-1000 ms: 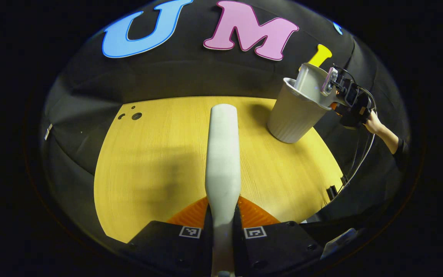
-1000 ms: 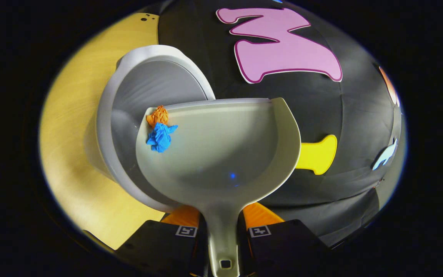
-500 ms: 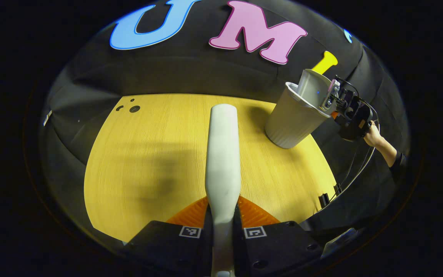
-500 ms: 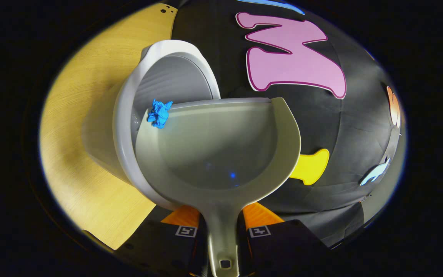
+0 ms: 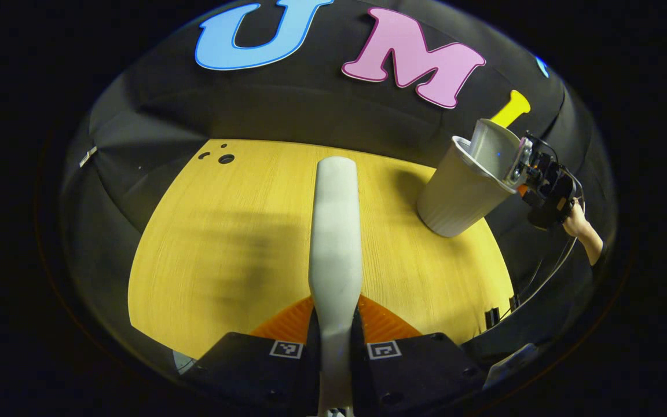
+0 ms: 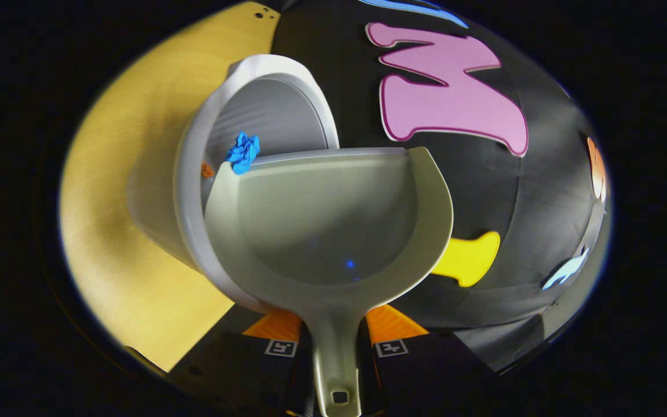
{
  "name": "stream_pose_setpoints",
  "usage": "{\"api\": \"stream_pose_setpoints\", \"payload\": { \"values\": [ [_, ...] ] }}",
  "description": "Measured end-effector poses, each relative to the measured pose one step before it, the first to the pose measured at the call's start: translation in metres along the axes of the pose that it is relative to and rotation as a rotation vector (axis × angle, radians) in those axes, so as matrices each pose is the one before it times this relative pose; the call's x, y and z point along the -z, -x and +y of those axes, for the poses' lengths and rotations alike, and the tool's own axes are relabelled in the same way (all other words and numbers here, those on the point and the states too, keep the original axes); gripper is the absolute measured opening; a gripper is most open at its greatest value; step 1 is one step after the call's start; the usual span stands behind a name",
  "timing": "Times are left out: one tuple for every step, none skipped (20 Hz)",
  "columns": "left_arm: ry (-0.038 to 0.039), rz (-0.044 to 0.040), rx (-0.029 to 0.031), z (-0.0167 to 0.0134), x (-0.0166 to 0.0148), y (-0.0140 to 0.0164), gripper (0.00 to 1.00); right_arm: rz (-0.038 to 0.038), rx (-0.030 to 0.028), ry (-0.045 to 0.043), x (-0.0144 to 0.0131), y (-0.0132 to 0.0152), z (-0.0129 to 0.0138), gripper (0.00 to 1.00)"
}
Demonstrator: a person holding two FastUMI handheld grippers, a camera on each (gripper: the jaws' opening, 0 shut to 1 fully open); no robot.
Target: Pick up the small broom and dustpan from the desktop, sweep the trash into the dustpan with the broom, and then empty the trash into the garbage bin.
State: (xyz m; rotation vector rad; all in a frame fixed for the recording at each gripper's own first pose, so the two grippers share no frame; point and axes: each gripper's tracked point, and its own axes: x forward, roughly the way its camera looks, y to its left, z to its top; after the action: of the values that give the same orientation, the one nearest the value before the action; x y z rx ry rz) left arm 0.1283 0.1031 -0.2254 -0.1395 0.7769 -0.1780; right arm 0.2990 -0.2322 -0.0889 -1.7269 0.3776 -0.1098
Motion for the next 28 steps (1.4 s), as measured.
{"api": "stream_pose_setpoints", "payload": {
  "values": [
    [-0.00132,-0.00244,0.00046,-0.00075,0.00079,0.00044,0.26,-0.00665,-0.00288,-0.00209,-0.00176,0.00186,0.00141,0.34],
    [-0.00029,-0.00125,-0.0016,0.00022,-0.00104,-0.00018,0.26,0.00098,-0.00749,-0.02087,0.00226,-0.0009,-0.00057,0.34],
    [0.00417,-0.00125,-0.00524,0.00276,-0.00029,-0.00054,0.26,0.00891,-0.0072,-0.0293,0.00198,-0.00081,-0.00054,0.34],
    [0.00591,-0.00208,-0.00598,0.00258,-0.00136,-0.00052,0.26,0.01559,-0.01256,-0.03542,0.00212,-0.00055,-0.00007,0.34],
    [0.00487,-0.00352,-0.00596,0.00198,-0.00132,0.00032,0.26,0.02123,-0.02019,-0.04442,0.00337,-0.00003,-0.0001,0.34],
    [0.00104,-0.00616,-0.00898,0.00396,-0.00243,0.00003,0.26,0.02268,-0.02099,-0.05197,0.00328,-0.00237,-0.00288,0.34],
    [-0.0048,-0.00788,-0.01031,0.00377,-0.00186,0.00036,0.26,0.01696,-0.01621,-0.05706,0.00311,-0.00065,-0.00364,0.36],
    [-0.00492,-0.00533,-0.00729,0.00343,-0.00226,-0.00044,0.26,0.01431,-0.01588,-0.06028,0.00439,0.00072,-0.00233,0.34],
    [-0.00032,-0.0034,-0.00263,0.00293,-0.00138,0.00042,0.26,0.00629,-0.02159,-0.07505,0.00174,0.00277,-0.00251,0.34],
    [0.00327,-0.00526,0.00197,0.00211,-0.00228,-0.00031,0.26,0.00582,-0.02935,-0.09072,0.00001,-0.00015,-0.00016,0.34],
    [0.00491,-0.00512,0.00126,0.00266,-0.00073,-0.0003,0.26,0.01005,-0.01999,-0.0856,-0.00005,0.00237,-0.00149,0.34],
    [0.00658,-0.00458,-0.00076,0.00359,-0.0015,-0.00071,0.26,0.01371,-0.00874,-0.07411,0.00083,0.00128,-0.00641,0.34],
    [0.00667,-0.00629,0.00084,0.00325,-0.00196,-0.00053,0.26,0.01338,-0.00874,-0.0657,0.00014,0.00226,-0.00114,0.34],
    [0.00501,-0.00597,0.00194,0.00279,-0.00103,-0.00038,0.26,0.01002,-0.01791,-0.06584,0.00218,-0.0024,0.00213,0.34],
    [0.00053,-0.00879,-0.00044,0.0033,-0.00196,0.00022,0.26,0.00305,-0.02294,-0.05605,-0.00205,-0.0001,0.00203,0.34],
    [-0.00493,-0.01042,-0.00202,0.00456,-0.00061,0.00126,0.26,-0.00219,-0.01775,-0.04611,-0.00427,0.00004,0.00075,0.34],
    [-0.00849,-0.00993,-0.00555,0.00525,-0.00093,0.00041,0.27,-0.00045,-0.01321,-0.04048,-0.0049,0.00215,0.00315,0.34],
    [-0.00875,-0.01238,-0.00482,0.00474,-0.00132,0.00111,0.26,-0.00232,-0.01563,-0.04282,-0.00269,0.00267,0.00257,0.31],
    [-0.00943,-0.01412,-0.0017,0.00311,-0.00141,0.00098,0.26,-0.0027,-0.02187,-0.04524,-0.00431,0.0015,0.00384,0.34],
    [-0.01229,-0.01455,-0.00274,0.0035,-0.00122,0.0006,0.26,-0.01288,-0.02933,-0.04488,-0.00635,0.00184,0.00583,0.34],
    [-0.0136,-0.01403,-0.00741,0.00527,-0.00026,0.00054,0.26,-0.02576,-0.03843,-0.04313,-0.00825,0.00128,0.00839,0.34],
    [-0.01349,-0.01284,-0.00853,0.00549,0.00128,-0.00009,0.26,-0.02732,-0.03304,-0.04561,-0.00488,0.00529,0.01065,0.34],
    [-0.00788,-0.0081,0.00196,0.00325,0.00078,0.00015,0.26,-0.02341,-0.02305,-0.05143,-0.00625,0.0045,0.012,0.33],
    [-0.00144,-0.00547,0.00753,0.00218,0.00202,0.00116,0.26,-0.02278,-0.02269,-0.05052,-0.00549,0.0051,0.01127,0.31],
    [0.00406,-0.00551,0.00705,0.00207,0.00111,0.00021,0.27,-0.02473,-0.02505,-0.03852,-0.00483,0.00586,0.01662,0.34],
    [0.00031,-0.00587,0.00436,0.00301,0.00199,0.0002,0.26,-0.03517,-0.03135,-0.01985,-0.0049,0.01354,0.01979,0.34],
    [-0.00764,-0.00611,-0.00111,0.0037,0.00233,-0.00014,0.26,-0.03881,-0.02059,-0.00289,-0.00198,0.00566,0.017,0.36],
    [-0.01483,-0.00708,-0.00448,0.00411,0.00282,0.00018,0.26,-0.03163,-0.00788,0.0123,-0.00119,0.01021,0.01292,0.36]
  ]
}}
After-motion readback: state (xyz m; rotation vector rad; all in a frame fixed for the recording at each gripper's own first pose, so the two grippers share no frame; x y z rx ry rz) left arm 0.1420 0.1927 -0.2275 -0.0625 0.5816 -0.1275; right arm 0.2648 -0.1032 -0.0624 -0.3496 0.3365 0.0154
